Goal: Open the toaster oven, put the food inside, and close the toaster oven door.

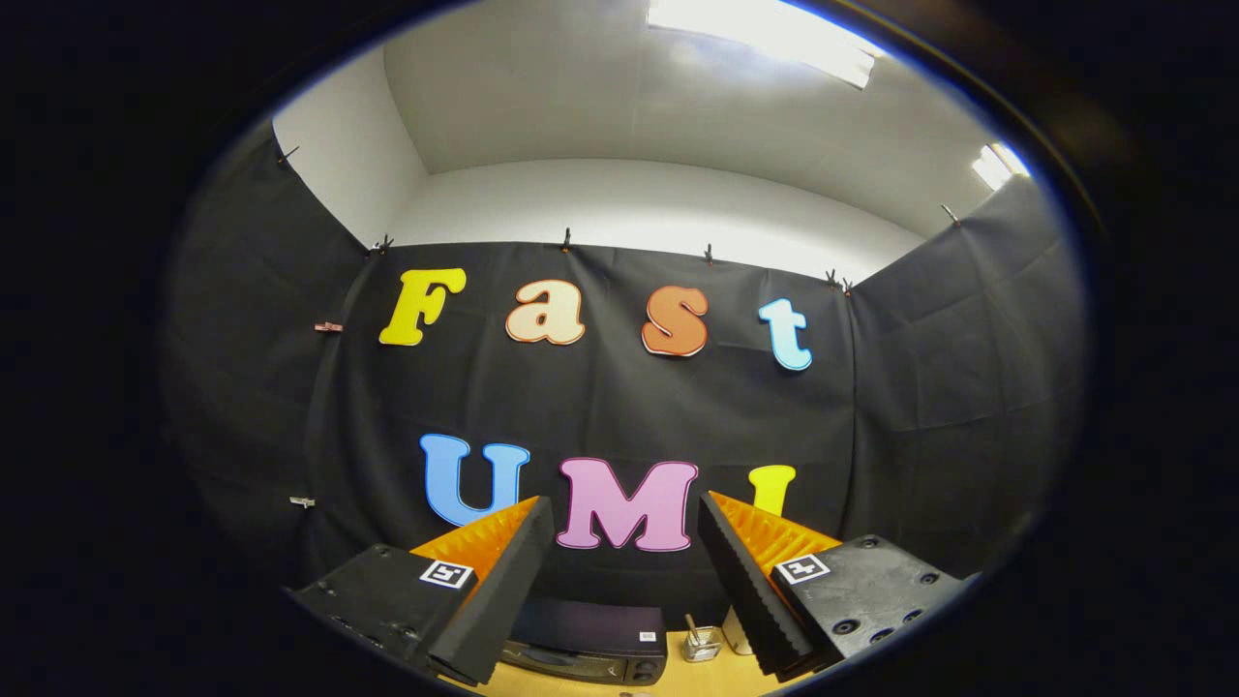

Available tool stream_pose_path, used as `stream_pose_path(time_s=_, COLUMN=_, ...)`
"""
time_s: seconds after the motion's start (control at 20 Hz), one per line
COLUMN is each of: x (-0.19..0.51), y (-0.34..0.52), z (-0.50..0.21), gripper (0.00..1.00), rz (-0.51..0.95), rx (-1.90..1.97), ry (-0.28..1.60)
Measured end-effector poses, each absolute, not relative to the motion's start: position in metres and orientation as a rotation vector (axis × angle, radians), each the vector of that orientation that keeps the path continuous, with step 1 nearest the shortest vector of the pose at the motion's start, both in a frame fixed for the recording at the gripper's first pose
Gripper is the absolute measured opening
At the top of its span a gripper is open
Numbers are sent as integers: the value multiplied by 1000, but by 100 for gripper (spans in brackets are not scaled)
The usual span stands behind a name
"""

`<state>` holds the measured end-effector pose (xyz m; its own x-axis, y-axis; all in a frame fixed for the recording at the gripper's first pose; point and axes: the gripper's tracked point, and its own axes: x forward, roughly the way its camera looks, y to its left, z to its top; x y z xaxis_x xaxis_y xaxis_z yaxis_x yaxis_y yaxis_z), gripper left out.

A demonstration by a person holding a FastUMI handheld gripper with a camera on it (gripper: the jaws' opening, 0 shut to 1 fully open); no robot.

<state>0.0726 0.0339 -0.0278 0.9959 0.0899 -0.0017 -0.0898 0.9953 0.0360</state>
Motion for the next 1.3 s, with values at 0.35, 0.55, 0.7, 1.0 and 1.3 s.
stream_pose_path(time_s=0.35, x=117, y=64, z=-95, gripper=97, rz=155, rx=64, ry=96)
stream_pose_path(time_s=0.55, x=139, y=79, z=-145, gripper=98, rz=191, rx=61, ry=161)
stream_pose_path(time_s=0.7, x=155, y=95, z=-179, gripper=97, rz=218, rx=48, ry=194)
stream_pose_path(time_s=1.0, x=179, y=122, z=-253, gripper=98, rz=254, rx=56, ry=300)
stream_pose_path(time_s=1.3, x=185, y=123, z=-324, gripper=98, rz=211, rx=60, ry=389)
